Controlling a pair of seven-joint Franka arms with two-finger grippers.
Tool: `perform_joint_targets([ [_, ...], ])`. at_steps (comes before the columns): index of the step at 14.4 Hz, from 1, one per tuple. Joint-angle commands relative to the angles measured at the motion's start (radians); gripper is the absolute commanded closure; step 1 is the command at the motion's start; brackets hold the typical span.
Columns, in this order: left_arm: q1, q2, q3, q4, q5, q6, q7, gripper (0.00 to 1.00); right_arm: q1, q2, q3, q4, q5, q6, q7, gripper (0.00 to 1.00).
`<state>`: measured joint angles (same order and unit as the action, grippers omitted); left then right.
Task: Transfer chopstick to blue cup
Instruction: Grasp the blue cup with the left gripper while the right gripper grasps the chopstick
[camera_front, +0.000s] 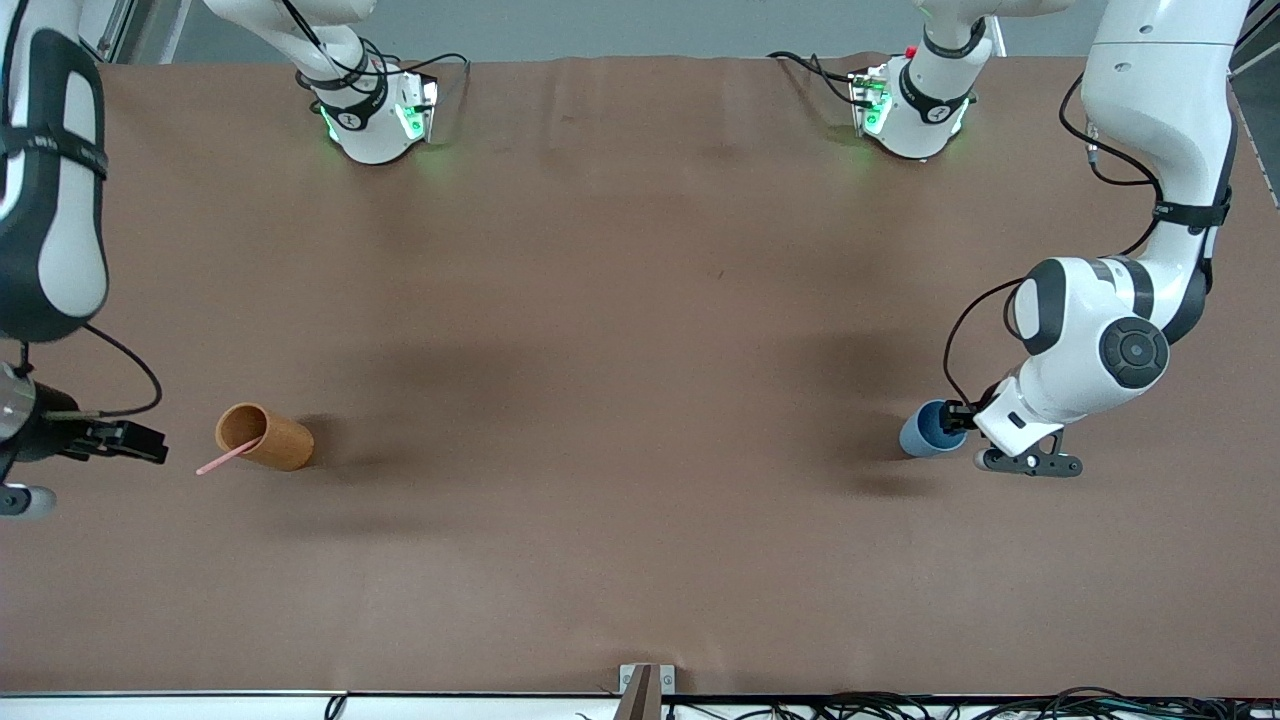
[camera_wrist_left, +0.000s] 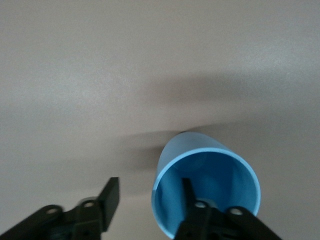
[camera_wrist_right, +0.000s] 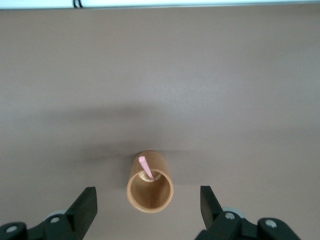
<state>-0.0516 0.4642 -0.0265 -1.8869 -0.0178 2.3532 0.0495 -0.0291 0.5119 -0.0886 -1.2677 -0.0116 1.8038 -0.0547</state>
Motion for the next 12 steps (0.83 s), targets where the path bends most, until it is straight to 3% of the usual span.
perform_joint_targets([
  [1, -0.008, 0.004, -0.001, -0.009, -0.016, 0.038, -0.003, 1.00, -0.012, 0.062, 0.012, 0.033, 0.013, -0.011, 0.012, 0.21],
  [6, -0.010, -0.059, -0.003, 0.014, -0.004, -0.009, 0.004, 1.00, -0.012, 0.114, 0.012, 0.016, 0.018, 0.011, 0.026, 0.41],
  [9, -0.033, -0.087, -0.018, 0.180, -0.004, -0.248, -0.086, 1.00, -0.003, 0.119, 0.012, 0.013, 0.016, 0.020, 0.048, 0.49],
  [10, -0.039, -0.082, -0.042, 0.237, -0.002, -0.317, -0.147, 1.00, -0.005, 0.125, 0.013, 0.013, 0.016, 0.029, 0.049, 0.53],
  [12, -0.040, -0.081, -0.146, 0.264, 0.002, -0.377, -0.343, 1.00, -0.003, 0.131, 0.012, 0.013, 0.018, 0.045, 0.049, 0.55],
])
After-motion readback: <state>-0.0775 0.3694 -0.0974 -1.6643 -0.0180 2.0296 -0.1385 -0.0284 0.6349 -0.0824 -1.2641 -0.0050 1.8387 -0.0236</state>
